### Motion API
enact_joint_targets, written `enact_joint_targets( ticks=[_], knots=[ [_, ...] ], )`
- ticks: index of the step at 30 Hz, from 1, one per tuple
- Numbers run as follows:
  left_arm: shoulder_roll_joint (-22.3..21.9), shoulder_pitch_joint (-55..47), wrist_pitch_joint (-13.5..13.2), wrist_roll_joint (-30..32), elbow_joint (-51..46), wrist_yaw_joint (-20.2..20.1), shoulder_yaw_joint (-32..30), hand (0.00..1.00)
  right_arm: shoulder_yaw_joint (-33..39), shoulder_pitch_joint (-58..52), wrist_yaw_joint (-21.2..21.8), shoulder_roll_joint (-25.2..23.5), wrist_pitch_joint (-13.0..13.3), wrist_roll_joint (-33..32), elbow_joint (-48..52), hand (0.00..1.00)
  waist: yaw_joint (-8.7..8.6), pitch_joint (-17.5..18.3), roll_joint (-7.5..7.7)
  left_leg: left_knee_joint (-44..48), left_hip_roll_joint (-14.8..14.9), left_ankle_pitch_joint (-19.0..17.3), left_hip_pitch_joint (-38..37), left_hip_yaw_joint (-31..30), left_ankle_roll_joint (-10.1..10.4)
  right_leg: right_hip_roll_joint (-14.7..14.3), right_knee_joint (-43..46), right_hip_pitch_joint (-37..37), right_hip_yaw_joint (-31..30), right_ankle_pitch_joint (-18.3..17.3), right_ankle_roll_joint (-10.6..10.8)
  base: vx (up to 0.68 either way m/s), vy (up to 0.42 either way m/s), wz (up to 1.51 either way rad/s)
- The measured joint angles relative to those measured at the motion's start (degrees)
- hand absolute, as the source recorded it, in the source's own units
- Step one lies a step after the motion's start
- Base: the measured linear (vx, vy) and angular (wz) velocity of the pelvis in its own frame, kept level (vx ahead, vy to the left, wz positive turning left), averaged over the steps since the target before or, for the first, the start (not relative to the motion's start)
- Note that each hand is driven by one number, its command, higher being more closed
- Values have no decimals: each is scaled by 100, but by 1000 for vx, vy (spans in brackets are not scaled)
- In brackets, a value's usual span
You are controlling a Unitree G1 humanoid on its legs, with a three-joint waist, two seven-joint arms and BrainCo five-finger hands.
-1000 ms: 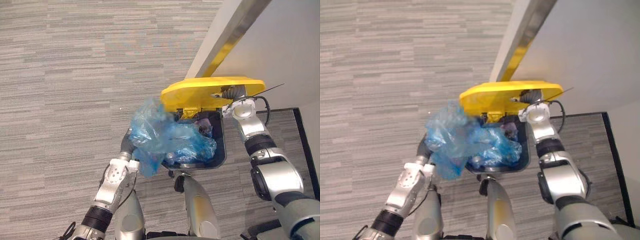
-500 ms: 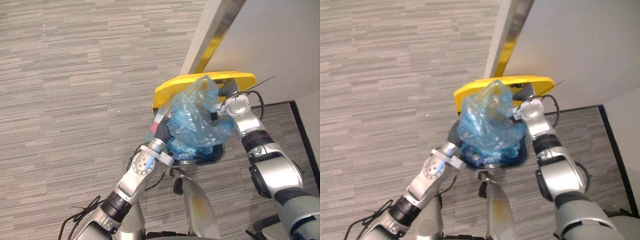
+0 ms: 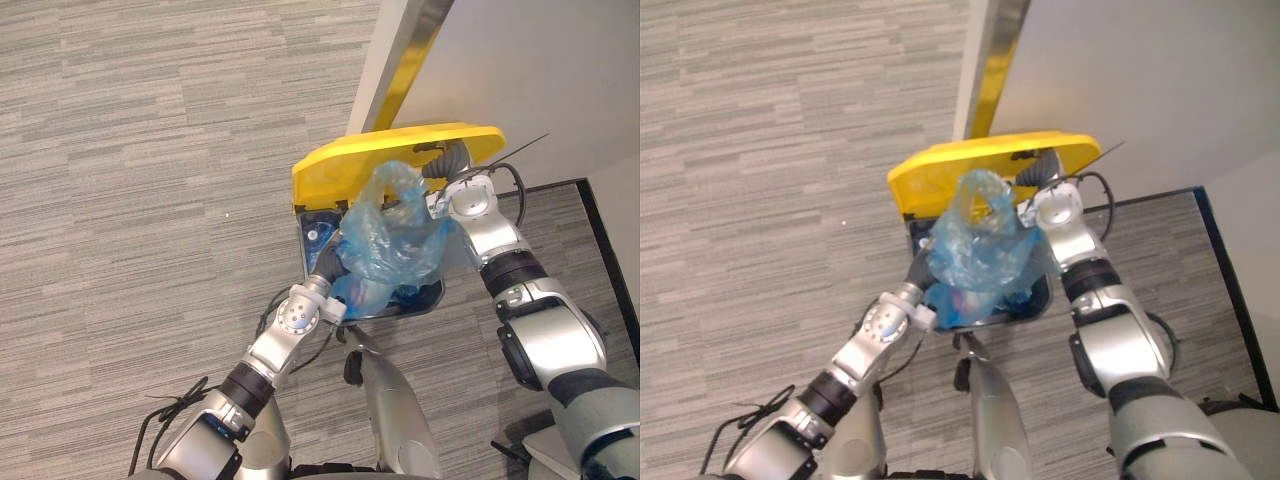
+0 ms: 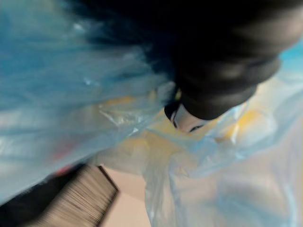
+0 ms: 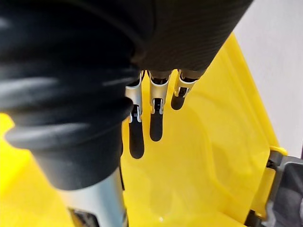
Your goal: Gather rubbish on tea table into small bin, then transfer packed bag to large trash can.
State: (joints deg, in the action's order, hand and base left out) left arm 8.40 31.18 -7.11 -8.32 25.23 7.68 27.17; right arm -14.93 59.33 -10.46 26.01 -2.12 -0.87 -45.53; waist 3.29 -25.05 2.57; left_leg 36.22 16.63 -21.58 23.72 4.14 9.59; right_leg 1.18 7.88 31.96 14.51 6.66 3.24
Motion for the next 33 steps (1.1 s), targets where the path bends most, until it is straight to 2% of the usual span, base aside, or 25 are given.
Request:
enact_joint_targets(
  ticks=[3,8,9,15,20,27,33],
  knots=[
    [-48,536,134,177,612,88,-50,100,-4,138,-62,0,-5,-33,87,0,-19,-22,23,124,84,3,345,-136,13,-39,10,215,97,21,4,-46,-81,9],
    [-203,818,273,478,1119,95,-53,100,-102,137,-91,-41,-13,-193,568,0,-44,-80,66,220,261,-20,563,-136,74,-163,46,408,121,12,-10,-1,-64,-6],
    [-273,902,300,562,1250,95,-59,0,-108,138,-97,-88,-13,-259,717,0,-75,-113,82,231,308,-21,623,-135,74,-190,50,463,138,-4,-34,8,-60,-3],
    [-495,1276,413,834,1550,107,-272,0,-258,148,-123,-186,2,-412,1334,0,-103,-153,143,295,452,2,942,-65,168,-271,215,868,147,-47,-88,21,-64,-9],
    [-587,1373,517,1217,1629,223,-536,0,-418,245,-134,-390,8,-411,1340,0,-125,-153,143,296,524,-5,910,1,189,-314,284,894,141,-96,-162,28,-34,-5],
    [-644,1371,667,1725,1661,375,-810,0,-568,344,-86,-595,70,-407,1340,0,-116,-151,143,167,465,79,775,20,277,-265,306,813,132,-104,-173,10,-11,3],
    [-634,1326,673,1720,1632,470,-819,0,-584,298,-45,-628,70,-396,1328,0,-58,-132,171,-98,368,217,480,23,284,-186,292,591,151,-138,-199,29,-25,10]
  ],
)
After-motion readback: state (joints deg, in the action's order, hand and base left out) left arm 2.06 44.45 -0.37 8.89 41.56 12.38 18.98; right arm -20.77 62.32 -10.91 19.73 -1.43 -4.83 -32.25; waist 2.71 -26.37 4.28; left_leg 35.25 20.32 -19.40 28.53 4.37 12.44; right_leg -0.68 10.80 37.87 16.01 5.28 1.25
